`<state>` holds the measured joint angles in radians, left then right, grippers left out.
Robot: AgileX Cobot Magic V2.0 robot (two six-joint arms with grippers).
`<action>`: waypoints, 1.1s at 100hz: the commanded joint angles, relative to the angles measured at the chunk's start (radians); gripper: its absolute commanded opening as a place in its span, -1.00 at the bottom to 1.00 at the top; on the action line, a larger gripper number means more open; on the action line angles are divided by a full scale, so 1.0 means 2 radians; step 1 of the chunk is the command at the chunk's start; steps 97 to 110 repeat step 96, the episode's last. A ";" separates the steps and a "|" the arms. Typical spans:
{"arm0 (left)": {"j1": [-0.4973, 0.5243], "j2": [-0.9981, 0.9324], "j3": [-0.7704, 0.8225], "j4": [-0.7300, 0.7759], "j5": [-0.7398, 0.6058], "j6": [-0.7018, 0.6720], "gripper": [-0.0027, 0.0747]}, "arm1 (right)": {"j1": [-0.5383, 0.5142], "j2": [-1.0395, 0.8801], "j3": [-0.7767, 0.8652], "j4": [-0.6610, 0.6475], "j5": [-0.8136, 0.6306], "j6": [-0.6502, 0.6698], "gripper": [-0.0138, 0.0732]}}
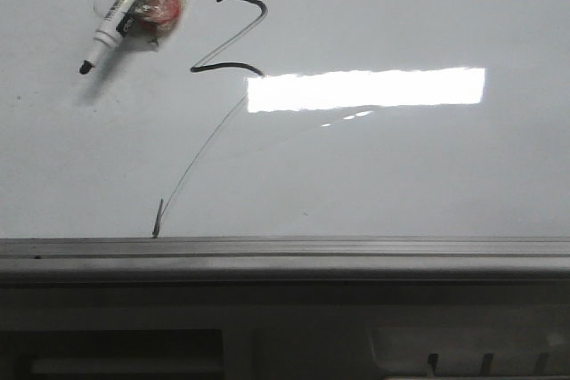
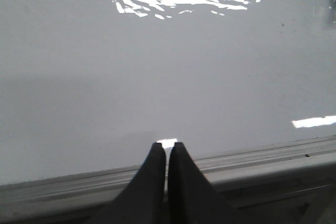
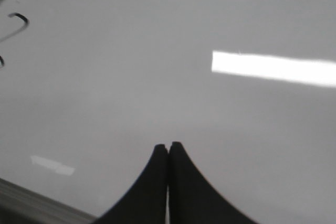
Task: Write number 3 on whiteboard
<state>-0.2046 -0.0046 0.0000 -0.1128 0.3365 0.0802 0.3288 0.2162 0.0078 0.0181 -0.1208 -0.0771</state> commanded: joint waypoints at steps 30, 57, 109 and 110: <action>0.002 -0.012 0.006 -0.009 -0.021 -0.006 -0.99 | -0.181 -0.118 0.015 -0.090 0.221 0.136 -0.83; 0.002 -0.012 0.006 -0.009 -0.021 -0.006 -0.99 | -0.186 -0.121 0.015 -0.089 0.221 0.136 -0.83; 0.002 -0.012 0.006 -0.009 -0.021 -0.006 -0.99 | -0.186 -0.121 0.015 -0.089 0.221 0.136 -0.83; 0.002 -0.012 0.006 -0.009 -0.021 -0.006 -0.99 | -0.186 -0.121 0.015 -0.089 0.221 0.136 -0.83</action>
